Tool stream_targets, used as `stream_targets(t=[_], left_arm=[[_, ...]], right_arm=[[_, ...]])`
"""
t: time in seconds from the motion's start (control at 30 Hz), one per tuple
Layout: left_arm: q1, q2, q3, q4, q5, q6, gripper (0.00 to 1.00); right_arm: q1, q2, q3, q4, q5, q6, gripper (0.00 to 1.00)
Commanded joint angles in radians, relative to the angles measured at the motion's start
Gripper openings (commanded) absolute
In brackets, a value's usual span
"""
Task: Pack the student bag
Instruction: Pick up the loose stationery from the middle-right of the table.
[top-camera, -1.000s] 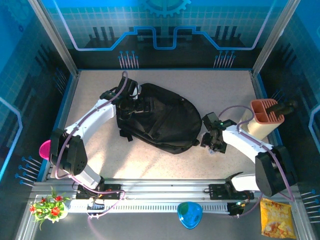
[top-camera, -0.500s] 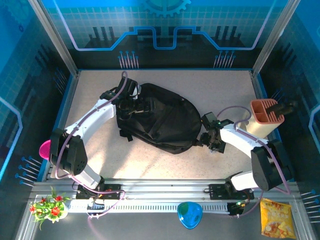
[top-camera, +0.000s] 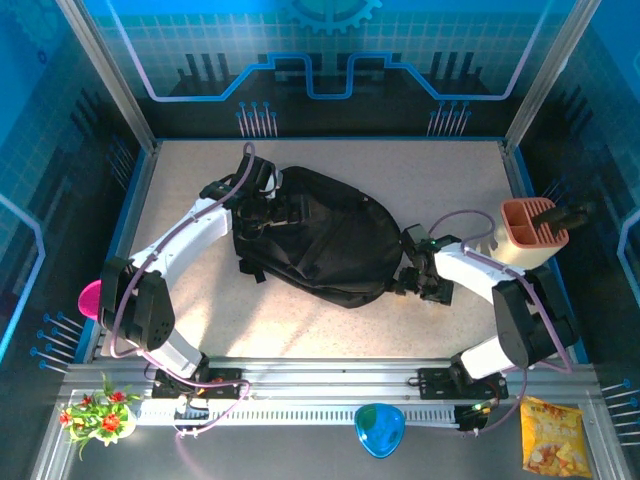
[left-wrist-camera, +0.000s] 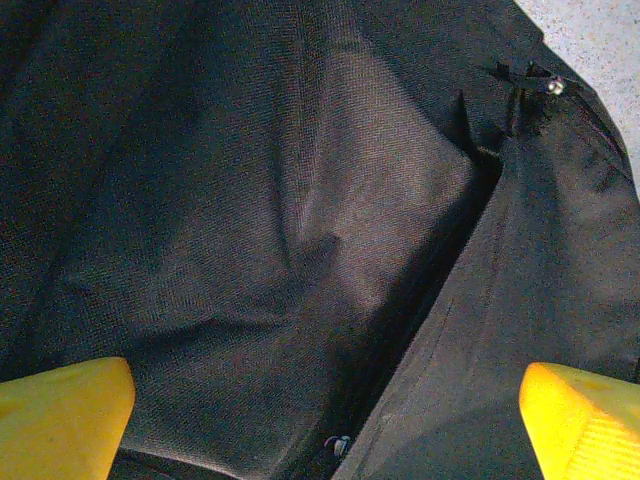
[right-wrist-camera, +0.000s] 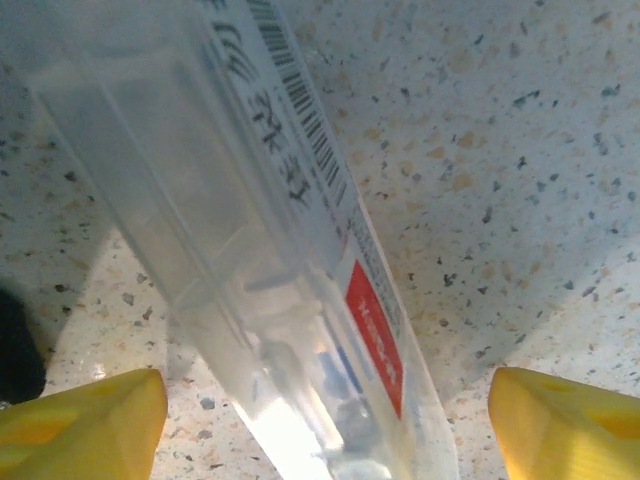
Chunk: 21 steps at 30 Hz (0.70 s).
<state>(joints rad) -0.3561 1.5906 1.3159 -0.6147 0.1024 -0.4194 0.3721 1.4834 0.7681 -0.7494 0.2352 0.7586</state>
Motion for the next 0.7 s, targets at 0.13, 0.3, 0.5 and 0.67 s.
stream_targets(t=[0.13, 0.3, 0.5, 0.67], left_arm=[[0.01, 0.015, 0.016, 0.003, 0.026, -0.006, 0.99], [0.01, 0.022, 0.022, 0.004, 0.034, -0.007, 0.99], [0.011, 0.025, 0.029, 0.009, 0.046, -0.012, 0.99], [0.009, 0.034, 0.031, 0.022, 0.085, -0.023, 0.99]], right_arm=[[-0.013, 0.007, 0.019, -0.024, 0.003, -0.013, 0.62], [-0.012, -0.005, 0.031, -0.055, 0.027, -0.012, 0.47], [-0.012, -0.053, 0.042, -0.069, 0.036, -0.016, 0.21], [-0.014, -0.146, 0.067, -0.057, -0.006, -0.057, 0.14]])
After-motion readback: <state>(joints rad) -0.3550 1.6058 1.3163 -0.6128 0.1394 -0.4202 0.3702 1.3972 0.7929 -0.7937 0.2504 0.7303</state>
